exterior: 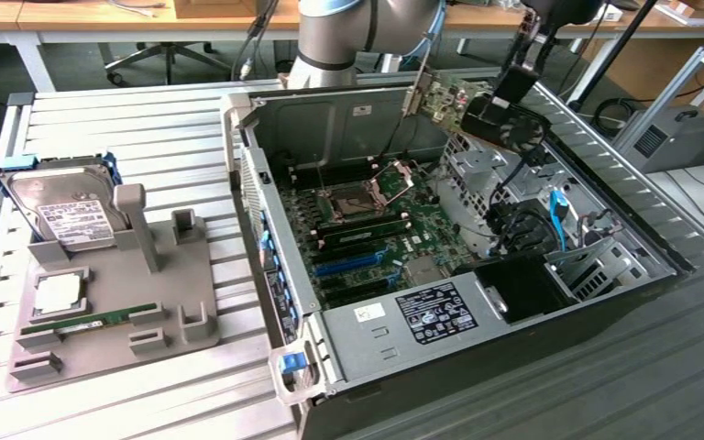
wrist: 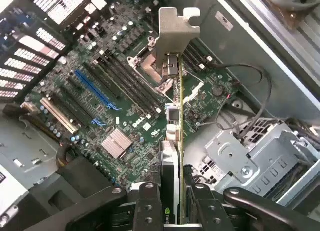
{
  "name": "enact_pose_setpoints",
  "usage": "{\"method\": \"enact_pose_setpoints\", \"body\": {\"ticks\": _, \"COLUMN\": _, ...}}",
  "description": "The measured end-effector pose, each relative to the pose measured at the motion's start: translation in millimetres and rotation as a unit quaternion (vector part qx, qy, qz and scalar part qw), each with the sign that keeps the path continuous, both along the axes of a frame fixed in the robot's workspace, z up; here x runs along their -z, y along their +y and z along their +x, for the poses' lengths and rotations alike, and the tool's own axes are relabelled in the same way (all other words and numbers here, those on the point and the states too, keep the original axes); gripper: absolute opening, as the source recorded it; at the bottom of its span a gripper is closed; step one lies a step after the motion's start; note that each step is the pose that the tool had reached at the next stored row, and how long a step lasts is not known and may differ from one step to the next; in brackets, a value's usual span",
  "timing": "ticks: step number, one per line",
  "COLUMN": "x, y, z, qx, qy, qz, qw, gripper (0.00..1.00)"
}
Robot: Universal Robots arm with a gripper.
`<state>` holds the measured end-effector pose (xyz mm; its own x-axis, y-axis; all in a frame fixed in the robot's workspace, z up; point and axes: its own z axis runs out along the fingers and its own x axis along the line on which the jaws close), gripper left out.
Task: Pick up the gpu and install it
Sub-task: 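Insert the gpu into the slot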
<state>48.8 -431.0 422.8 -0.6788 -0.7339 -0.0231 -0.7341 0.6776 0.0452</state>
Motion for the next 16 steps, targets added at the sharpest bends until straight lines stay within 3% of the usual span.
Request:
{"method": "enact_pose_setpoints", "body": {"ticks": 1, "x": 0.1, "y": 0.0, "z": 0.0, "qx": -0.036, "qy": 0.0, "qz": 0.0, "qw": 0.9993, "gripper": 0.27}}
{"method": "enact_pose_setpoints", "body": {"ticks": 2, "x": 0.2, "y": 0.0, "z": 0.0, "qx": -0.072, "qy": 0.0, "qz": 0.0, "qw": 0.9974, "gripper": 0.27}}
{"method": "enact_pose_setpoints", "body": {"ticks": 8, "x": 0.3, "y": 0.0, "z": 0.0, "qx": -0.132, "qy": 0.0, "qz": 0.0, "qw": 0.9913, "gripper": 0.27}}
{"method": "enact_pose_setpoints", "body": {"ticks": 10, "x": 0.3, "y": 0.0, "z": 0.0, "qx": -0.155, "qy": 0.0, "qz": 0.0, "qw": 0.9879, "gripper": 0.27}}
{"method": "enact_pose_setpoints", "body": {"ticks": 13, "x": 0.4, "y": 0.0, "z": 0.0, "qx": -0.192, "qy": 0.0, "qz": 0.0, "qw": 0.9814, "gripper": 0.27}}
{"method": "enact_pose_setpoints", "body": {"ticks": 14, "x": 0.4, "y": 0.0, "z": 0.0, "qx": -0.205, "qy": 0.0, "qz": 0.0, "qw": 0.9789, "gripper": 0.27}}
{"method": "enact_pose_setpoints", "body": {"ticks": 15, "x": 0.4, "y": 0.0, "z": 0.0, "qx": -0.221, "qy": 0.0, "qz": 0.0, "qw": 0.9753, "gripper": 0.27}}
{"method": "enact_pose_setpoints", "body": {"ticks": 16, "x": 0.5, "y": 0.0, "z": 0.0, "qx": -0.23, "qy": 0.0, "qz": 0.0, "qw": 0.9732, "gripper": 0.27}}
